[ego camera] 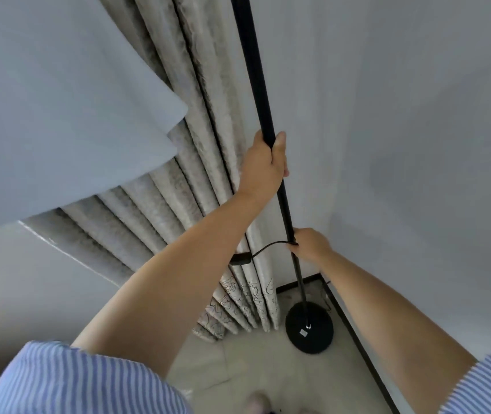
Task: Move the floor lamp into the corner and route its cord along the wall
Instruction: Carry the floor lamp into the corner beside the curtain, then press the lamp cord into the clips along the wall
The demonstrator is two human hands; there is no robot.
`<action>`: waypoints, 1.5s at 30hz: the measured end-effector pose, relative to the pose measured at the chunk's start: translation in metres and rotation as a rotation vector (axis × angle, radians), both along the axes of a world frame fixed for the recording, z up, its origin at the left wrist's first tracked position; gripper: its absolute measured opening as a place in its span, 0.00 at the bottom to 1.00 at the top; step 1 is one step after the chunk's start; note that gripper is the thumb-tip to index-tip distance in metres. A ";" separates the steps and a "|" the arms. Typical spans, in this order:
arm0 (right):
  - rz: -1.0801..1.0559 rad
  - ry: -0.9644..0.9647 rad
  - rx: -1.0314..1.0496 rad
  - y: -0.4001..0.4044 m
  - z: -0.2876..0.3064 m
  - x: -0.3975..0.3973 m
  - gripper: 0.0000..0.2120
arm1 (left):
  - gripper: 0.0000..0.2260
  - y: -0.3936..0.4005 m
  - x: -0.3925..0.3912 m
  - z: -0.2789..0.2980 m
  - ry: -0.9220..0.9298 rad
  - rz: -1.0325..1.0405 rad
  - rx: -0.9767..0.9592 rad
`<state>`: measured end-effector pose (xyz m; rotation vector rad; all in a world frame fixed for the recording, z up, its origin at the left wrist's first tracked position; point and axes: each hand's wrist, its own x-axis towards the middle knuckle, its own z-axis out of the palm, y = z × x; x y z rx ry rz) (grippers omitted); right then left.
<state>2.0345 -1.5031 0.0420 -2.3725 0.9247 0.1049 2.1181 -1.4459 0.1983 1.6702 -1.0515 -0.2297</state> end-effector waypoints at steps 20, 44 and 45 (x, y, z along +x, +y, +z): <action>-0.056 0.016 0.022 -0.010 -0.006 -0.002 0.18 | 0.12 -0.011 -0.001 0.004 0.067 -0.124 0.057; -0.835 -0.352 0.165 0.288 0.034 -0.160 0.15 | 0.16 0.251 -0.012 -0.079 -0.197 -0.527 0.631; -0.851 -0.363 0.165 0.305 0.041 -0.158 0.15 | 0.16 0.264 -0.009 -0.079 -0.221 -0.536 0.641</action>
